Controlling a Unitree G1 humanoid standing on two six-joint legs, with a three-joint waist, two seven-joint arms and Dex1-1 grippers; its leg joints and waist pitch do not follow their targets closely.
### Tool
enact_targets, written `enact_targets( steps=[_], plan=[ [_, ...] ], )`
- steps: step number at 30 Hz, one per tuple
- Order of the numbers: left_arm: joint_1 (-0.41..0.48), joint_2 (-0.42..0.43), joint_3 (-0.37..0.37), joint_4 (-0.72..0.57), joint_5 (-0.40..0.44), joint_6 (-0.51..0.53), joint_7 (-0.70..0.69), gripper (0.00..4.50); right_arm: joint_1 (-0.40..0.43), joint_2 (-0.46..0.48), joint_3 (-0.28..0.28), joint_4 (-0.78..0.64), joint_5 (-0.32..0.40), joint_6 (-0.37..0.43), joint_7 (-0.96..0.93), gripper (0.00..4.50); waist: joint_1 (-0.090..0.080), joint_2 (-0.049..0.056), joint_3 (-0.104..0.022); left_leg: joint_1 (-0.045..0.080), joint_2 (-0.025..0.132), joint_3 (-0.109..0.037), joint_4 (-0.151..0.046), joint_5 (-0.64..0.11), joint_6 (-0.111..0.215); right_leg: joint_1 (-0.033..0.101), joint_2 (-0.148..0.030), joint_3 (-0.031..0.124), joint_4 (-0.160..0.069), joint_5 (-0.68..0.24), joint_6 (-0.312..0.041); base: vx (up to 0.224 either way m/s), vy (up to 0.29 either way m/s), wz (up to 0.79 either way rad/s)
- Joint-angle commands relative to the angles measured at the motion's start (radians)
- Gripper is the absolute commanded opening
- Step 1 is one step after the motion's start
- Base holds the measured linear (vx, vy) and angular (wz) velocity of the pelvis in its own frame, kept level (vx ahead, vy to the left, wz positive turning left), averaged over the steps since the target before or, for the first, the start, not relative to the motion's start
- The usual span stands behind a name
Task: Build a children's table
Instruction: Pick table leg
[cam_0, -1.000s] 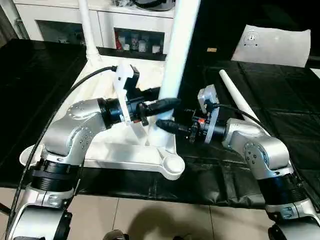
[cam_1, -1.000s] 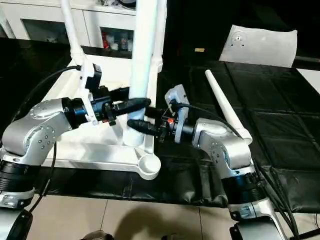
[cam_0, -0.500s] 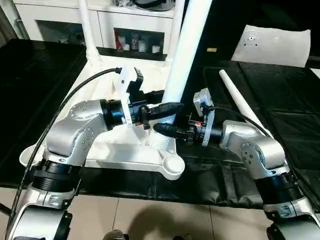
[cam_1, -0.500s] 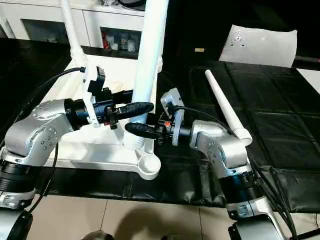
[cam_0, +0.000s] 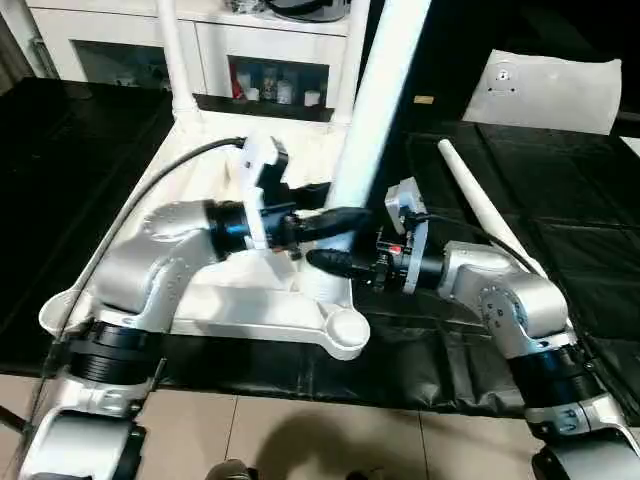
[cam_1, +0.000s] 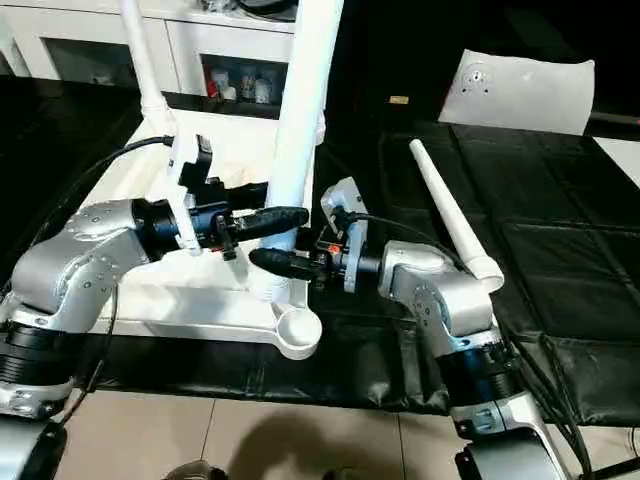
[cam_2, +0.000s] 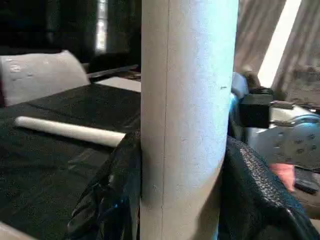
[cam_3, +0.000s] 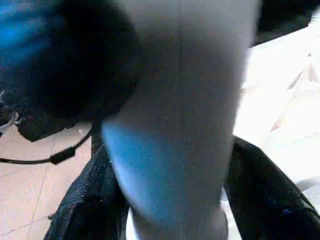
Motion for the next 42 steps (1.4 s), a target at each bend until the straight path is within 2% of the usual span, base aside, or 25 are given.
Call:
enact_targets(
  steps=[1,7,14,18,23,24,25,27,32,37,39,41,42],
  plan=[
    [-0.022,0.001,-0.009,-0.023,-0.016,-0.003,-0.021,1.88,-0.018,-0.008,-0.006,0.005,-0.008,0.001,-0.006,2.96,0.000,0.001,-0.077,0.014,0.032,-0.005,-0.066,-0.163,-0.009,0.051,-0.068,0.042,-0.070,-0.251,-0.170,0.000,0.000,0.00],
    [-0.019,0.002,-0.013,-0.027,-0.020,-0.001,-0.035,1.88,-0.019,-0.011,-0.005,0.002,-0.002,0.002,0.013,2.96,0.000,0.000,-0.076,0.014,0.032,-0.005,-0.066,-0.167,-0.008,0.050,-0.069,0.042,-0.071,-0.265,-0.166,0.000,0.000,0.00],
    [-0.020,0.007,-0.010,-0.019,-0.008,-0.011,-0.051,1.88,-0.019,-0.014,-0.001,0.004,-0.001,0.001,0.024,2.22,0.000,0.000,-0.076,0.014,0.032,-0.005,-0.066,-0.162,-0.006,0.050,-0.069,0.042,-0.071,-0.264,-0.166,0.000,0.000,0.00],
    [-0.021,0.005,-0.010,-0.020,-0.006,-0.011,-0.052,1.88,-0.013,-0.016,0.002,-0.002,-0.001,0.003,0.034,2.00,0.000,-0.001,-0.076,0.014,0.032,-0.005,-0.065,-0.162,-0.005,0.050,-0.069,0.042,-0.070,-0.263,-0.167,0.000,0.000,0.00],
    [-0.024,-0.006,-0.004,-0.032,-0.015,0.013,-0.026,1.88,-0.010,-0.008,-0.005,0.003,-0.002,0.001,0.024,1.97,0.000,-0.001,-0.077,0.013,0.032,-0.005,-0.065,-0.157,-0.005,0.051,-0.069,0.042,-0.069,-0.256,-0.169,0.000,0.000,0.00],
    [-0.032,-0.025,0.019,-0.036,-0.061,0.062,-0.008,1.88,-0.008,-0.001,-0.012,0.004,0.002,-0.001,0.017,1.97,0.001,0.002,-0.077,0.013,0.031,-0.005,-0.065,-0.157,-0.005,0.051,-0.069,0.042,-0.070,-0.257,-0.169,0.000,0.000,0.00],
    [-0.035,-0.034,0.032,-0.043,-0.088,0.089,-0.002,2.44,-0.008,0.003,-0.018,0.006,0.003,-0.003,0.010,1.97,0.000,0.001,-0.078,0.014,0.031,-0.003,-0.063,-0.157,-0.009,0.051,-0.069,0.042,-0.067,-0.249,-0.178,0.000,0.000,0.00],
    [-0.047,-0.069,0.078,-0.051,-0.148,0.121,0.037,2.65,-0.005,0.010,-0.019,0.003,0.000,-0.009,0.001,1.93,0.000,0.003,-0.078,0.013,0.031,-0.003,-0.062,-0.159,-0.009,0.051,-0.068,0.042,-0.067,-0.245,-0.183,0.000,0.000,0.00],
    [-0.052,-0.112,0.132,-0.072,-0.251,0.179,0.076,3.03,0.011,0.022,-0.020,-0.007,-0.003,-0.004,-0.024,1.92,0.002,0.004,-0.077,0.012,0.030,-0.005,-0.064,-0.162,-0.007,0.053,-0.067,0.040,-0.068,-0.238,-0.188,0.000,0.000,0.00],
    [-0.051,-0.152,0.163,-0.086,-0.283,0.190,0.119,3.38,0.017,0.037,-0.032,-0.001,-0.004,0.006,-0.058,1.92,0.001,0.001,-0.076,0.012,0.029,-0.005,-0.063,-0.169,-0.006,0.053,-0.066,0.040,-0.075,-0.271,-0.171,0.000,0.000,0.00],
    [-0.053,-0.180,0.189,-0.095,-0.306,0.190,0.157,3.50,0.016,0.049,-0.047,0.005,0.007,0.022,-0.078,1.92,0.002,0.001,-0.078,0.012,0.030,-0.005,-0.063,-0.161,-0.007,0.054,-0.067,0.041,-0.072,-0.253,-0.175,0.000,0.000,0.00],
    [-0.055,-0.204,0.214,-0.101,-0.313,0.176,0.206,3.67,0.020,0.060,-0.051,0.009,-0.002,0.003,-0.101,1.92,0.002,0.000,-0.077,0.011,0.032,-0.005,-0.063,-0.161,-0.008,0.054,-0.067,0.040,-0.072,-0.243,-0.180,0.000,0.000,0.00],
    [-0.055,-0.209,0.223,-0.097,-0.283,0.142,0.238,3.84,0.027,0.074,-0.051,0.016,-0.025,-0.048,-0.126,1.92,0.003,0.002,-0.078,0.012,0.030,-0.005,-0.062,-0.162,-0.008,0.053,-0.067,0.040,-0.073,-0.248,-0.177,0.000,0.000,0.00]
  ],
)
